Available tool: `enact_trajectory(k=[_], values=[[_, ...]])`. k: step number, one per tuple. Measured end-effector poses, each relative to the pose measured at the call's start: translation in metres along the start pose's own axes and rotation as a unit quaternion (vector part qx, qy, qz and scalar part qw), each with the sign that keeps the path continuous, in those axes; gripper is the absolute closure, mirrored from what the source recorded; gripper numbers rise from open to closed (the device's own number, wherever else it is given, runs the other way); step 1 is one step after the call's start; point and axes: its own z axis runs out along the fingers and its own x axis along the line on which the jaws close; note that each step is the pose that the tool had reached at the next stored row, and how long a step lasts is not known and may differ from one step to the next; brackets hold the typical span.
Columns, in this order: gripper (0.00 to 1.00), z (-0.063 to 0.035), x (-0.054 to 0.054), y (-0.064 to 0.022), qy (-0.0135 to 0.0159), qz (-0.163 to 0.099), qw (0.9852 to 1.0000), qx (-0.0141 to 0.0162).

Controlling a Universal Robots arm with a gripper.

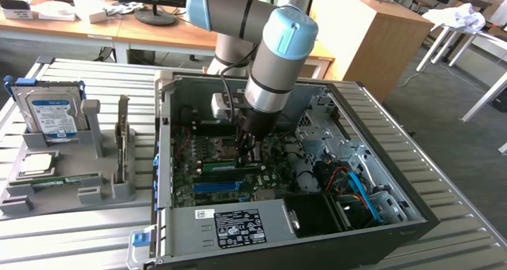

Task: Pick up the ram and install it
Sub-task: 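Press down the ram until it locks into place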

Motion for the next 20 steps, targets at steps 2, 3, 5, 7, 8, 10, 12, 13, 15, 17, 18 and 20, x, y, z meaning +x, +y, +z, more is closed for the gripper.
enact_trajectory(k=[2, 3, 5, 7, 8, 10, 12, 13, 15, 17, 18, 20], values=[[0.88, -0.0001, 0.0, 0.0, 0.0001, 0.0, 1.0, 0.0], [0.88, -0.0001, 0.0, 0.0001, 0.0001, 0.0, 1.0, 0.0], [0.88, -0.0001, 0.0, 0.0002, 0.0002, 0.0, 1.0, 0.0], [0.88, -0.0001, 0.0, 0.0003, 0.0002, 0.0, 1.0, 0.0], [0.88, -0.0001, 0.0, 0.0004, 0.0002, 0.0, 1.0, 0.0], [0.88, 0.0, 0.0, 0.0008, 0.0001, 0.0, 1.0, 0.0001], [0.88, 0.0, 0.0, 0.0013, 0.0001, 0.0, 1.0, 0.0003], [0.88, 0.0, 0.0, 0.0015, 0.0001, 0.0, 1.0, 0.0006], [0.88, -0.0008, 0.0, 0.0018, 0.0002, 0.0, 1.0, 0.0011], [0.88, -0.002, 0.0, 0.0019, 0.0002, 0.0, 1.0, 0.0016], [0.88, -0.0022, -0.0001, 0.0019, 0.0001, 0.0, 1.0, 0.0016], [0.88, -0.0022, -0.0001, 0.0019, 0.0001, 0.0, 1.0, 0.0017]])
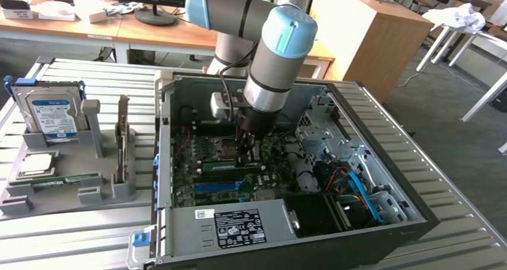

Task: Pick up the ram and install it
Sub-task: 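Press down the ram until it locks into place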

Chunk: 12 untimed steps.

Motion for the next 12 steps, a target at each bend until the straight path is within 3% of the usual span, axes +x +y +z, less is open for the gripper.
enact_trajectory(k=[12], values=[[0.88, -0.0001, 0.0003, 0.0, 0.0001, -0.001, 1.0, -0.0001]])
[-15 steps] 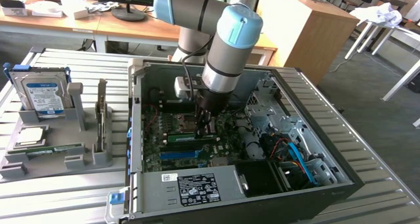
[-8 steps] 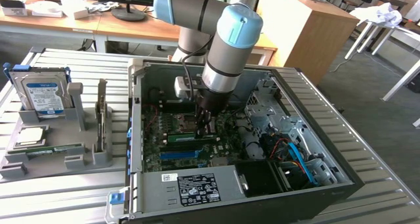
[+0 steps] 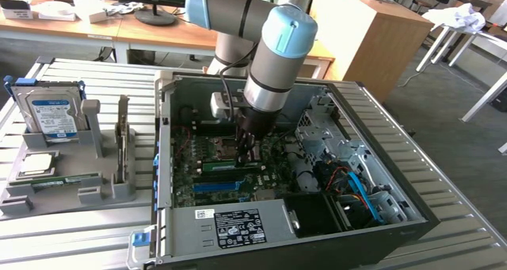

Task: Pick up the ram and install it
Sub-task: 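Press down the ram until it locks into place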

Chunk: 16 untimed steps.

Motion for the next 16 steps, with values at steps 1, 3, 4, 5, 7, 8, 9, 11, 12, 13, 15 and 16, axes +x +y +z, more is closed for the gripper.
enact_trajectory(k=[1, 3, 4, 5, 7, 8, 9, 11, 12, 13, 15, 16], values=[[0.88, -0.0005, 0.0001, 0.0001, 0.0, 0.0, 1.0, 0.0], [0.88, -0.0016, 0.0, 0.0001, -0.0002, 0.0, 1.0, 0.0], [0.88, -0.002, 0.0, 0.0001, -0.0004, 0.0, 1.0, 0.0], [0.88, -0.0026, -0.0001, 0.0001, -0.0005, 0.0, 1.0, 0.0], [0.88, -0.0074, -0.0002, 0.0004, -0.0031, 0.0, 1.0, 0.0001], [0.88, -0.0074, -0.0002, 0.0004, -0.0031, -0.001, 1.0, 0.0001], [0.88, -0.0075, -0.0002, 0.0004, -0.0029, -0.002, 1.0, 0.0], [0.88, -0.0075, -0.0001, 0.0004, -0.0025, -0.009, 1.0, -0.0002], [0.88, -0.0076, -0.0001, 0.0005, -0.0021, -0.013, 0.9999, -0.0003], [0.88, -0.0075, -0.0001, 0.0004, -0.002, -0.016, 0.9999, -0.0004], [0.88, -0.0075, -0.0001, 0.0002, -0.002, -0.017, 0.9999, -0.0004], [0.88, -0.0075, -0.0001, 0.0, -0.002, -0.017, 0.9999, -0.0005]])
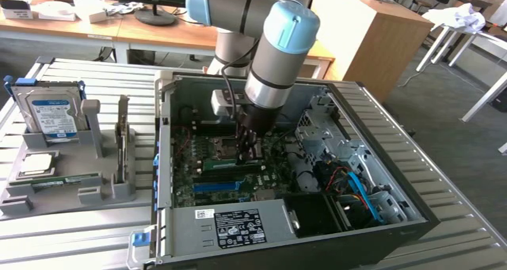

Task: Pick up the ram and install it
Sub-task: 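Press down the ram until it locks into place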

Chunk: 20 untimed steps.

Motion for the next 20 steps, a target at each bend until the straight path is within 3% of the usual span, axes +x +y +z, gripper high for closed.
enact_trajectory(k=[20], values=[[0.88, 0.0039, 0.0001, -0.0011, 0.0, 0.001, 1.0, -0.0003]])
